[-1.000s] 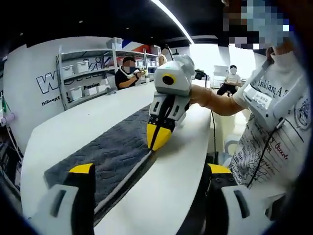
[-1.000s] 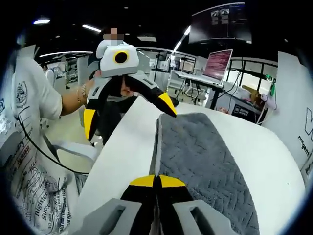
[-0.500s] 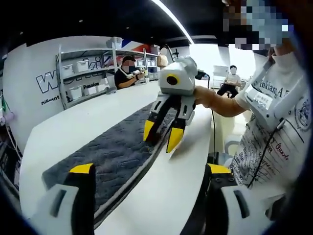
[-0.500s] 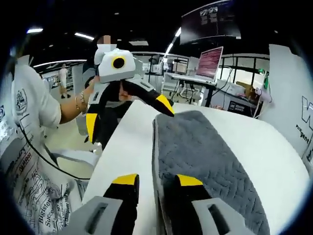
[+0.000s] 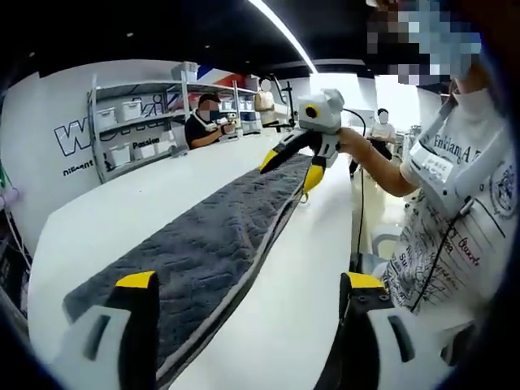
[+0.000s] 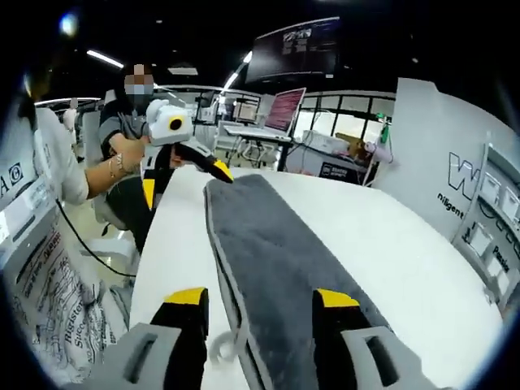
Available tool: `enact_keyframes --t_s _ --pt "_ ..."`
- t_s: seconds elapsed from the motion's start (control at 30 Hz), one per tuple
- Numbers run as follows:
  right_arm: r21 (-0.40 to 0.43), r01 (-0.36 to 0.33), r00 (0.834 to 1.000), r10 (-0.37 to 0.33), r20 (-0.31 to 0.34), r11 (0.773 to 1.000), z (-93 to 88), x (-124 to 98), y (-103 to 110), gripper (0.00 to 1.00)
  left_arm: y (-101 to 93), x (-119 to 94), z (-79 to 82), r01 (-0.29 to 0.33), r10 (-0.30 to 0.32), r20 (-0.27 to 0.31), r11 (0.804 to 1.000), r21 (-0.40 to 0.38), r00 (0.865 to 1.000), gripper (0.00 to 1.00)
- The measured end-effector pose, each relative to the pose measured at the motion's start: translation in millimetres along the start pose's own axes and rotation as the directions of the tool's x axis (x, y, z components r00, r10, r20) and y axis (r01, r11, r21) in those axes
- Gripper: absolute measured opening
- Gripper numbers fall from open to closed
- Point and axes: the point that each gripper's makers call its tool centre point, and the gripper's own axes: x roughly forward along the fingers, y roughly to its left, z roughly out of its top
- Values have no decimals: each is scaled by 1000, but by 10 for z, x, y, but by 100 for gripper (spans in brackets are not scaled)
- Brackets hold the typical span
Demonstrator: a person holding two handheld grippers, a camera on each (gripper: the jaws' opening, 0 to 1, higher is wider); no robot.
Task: Fold the towel on the table until its edges align and the towel forms a compact rectangular stack.
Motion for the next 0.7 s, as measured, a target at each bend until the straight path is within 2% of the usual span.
enact_keyframes --t_s 0.13,0.2,0.33,0.6,0.7 --pt "15 43 998 -42 -55 999 -264 -281 -112 37 4 14 10 4 -4 -3 1000 3 1000 97" --pt "17 53 997 -52 -65 998 -343 -364 -160 27 7 19 23 3 -3 1 1000 4 1000 97" --pt "42 31 997 -28 -73 999 -423 -411 -141 24 3 26 47 4 -4 8 1000 4 1000 97" --pt "34 -31 991 35 -128 999 -606 -226 -72 17 -10 24 11 6 -6 -4 1000 -2 1000 96" --pt "35 -32 990 36 -137 999 -664 -195 -95 10 -2 7 -2 2 -2 -8 1000 -3 1000 96"
